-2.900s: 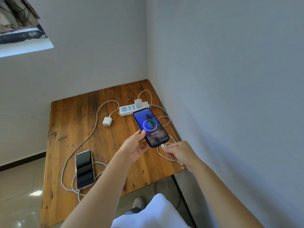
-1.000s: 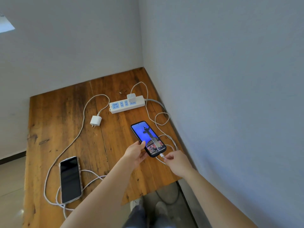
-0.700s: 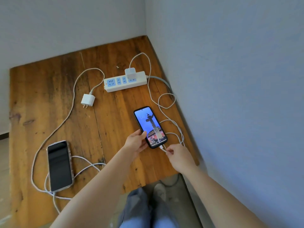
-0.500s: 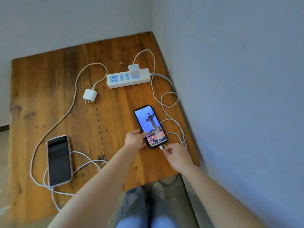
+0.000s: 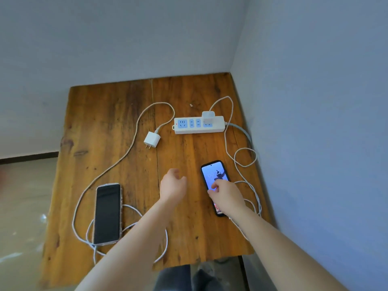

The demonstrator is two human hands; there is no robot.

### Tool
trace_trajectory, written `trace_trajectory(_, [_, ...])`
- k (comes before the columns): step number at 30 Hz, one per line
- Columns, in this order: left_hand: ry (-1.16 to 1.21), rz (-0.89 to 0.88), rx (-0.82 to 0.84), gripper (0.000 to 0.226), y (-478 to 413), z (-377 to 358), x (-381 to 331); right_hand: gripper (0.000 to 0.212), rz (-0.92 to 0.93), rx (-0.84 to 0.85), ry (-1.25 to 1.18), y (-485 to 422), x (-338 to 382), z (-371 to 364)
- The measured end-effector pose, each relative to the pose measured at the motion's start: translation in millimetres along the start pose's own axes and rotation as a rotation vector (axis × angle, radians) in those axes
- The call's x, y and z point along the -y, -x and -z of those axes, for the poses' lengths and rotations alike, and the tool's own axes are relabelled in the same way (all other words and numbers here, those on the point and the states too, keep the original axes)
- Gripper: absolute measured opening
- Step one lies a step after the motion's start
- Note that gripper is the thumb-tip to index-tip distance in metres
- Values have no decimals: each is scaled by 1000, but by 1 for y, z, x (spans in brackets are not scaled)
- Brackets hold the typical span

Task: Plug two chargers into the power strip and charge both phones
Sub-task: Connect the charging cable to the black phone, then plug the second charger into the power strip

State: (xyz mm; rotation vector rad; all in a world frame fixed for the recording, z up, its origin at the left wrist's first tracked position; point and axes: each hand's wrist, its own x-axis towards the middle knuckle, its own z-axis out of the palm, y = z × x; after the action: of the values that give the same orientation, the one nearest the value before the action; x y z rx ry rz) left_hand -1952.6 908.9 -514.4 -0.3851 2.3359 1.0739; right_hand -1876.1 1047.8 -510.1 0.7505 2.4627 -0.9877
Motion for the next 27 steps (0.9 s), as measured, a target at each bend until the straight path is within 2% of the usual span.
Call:
trace_trajectory(5, [-100, -48, -151, 44, -50, 54, -2, 25, 87, 30, -43, -46, 73, -8])
trace_trajectory(8, [-262, -143, -218, 47, -82, 75, 9, 28, 145, 32, 28, -78, 110, -19])
trace_trajectory(13, [-574, -346, -201, 57, -124, 95, 32, 54, 391, -75, 313, -124, 152, -44])
trace_trajectory(15, [-614, -425, -162, 59, -133, 98, 41, 68, 513, -110, 415, -142, 163, -52])
trace_trajectory(18, [-621, -489, -112, 58, -140, 100, 50, 78, 637, -57, 558, -163, 171, -60])
trace_trajectory(23, [-598, -511, -105, 57, -143, 103, 53, 58, 700, -31, 607, -181, 171, -63])
trace_trajectory(25, [-593, -530, -93, 57, -144, 106, 53, 49, 683, -24, 483, -179, 170, -58])
trace_trajectory(27, [-576, -534, -81, 57, -145, 110, 51, 45, 595, -29, 228, -171, 171, -52])
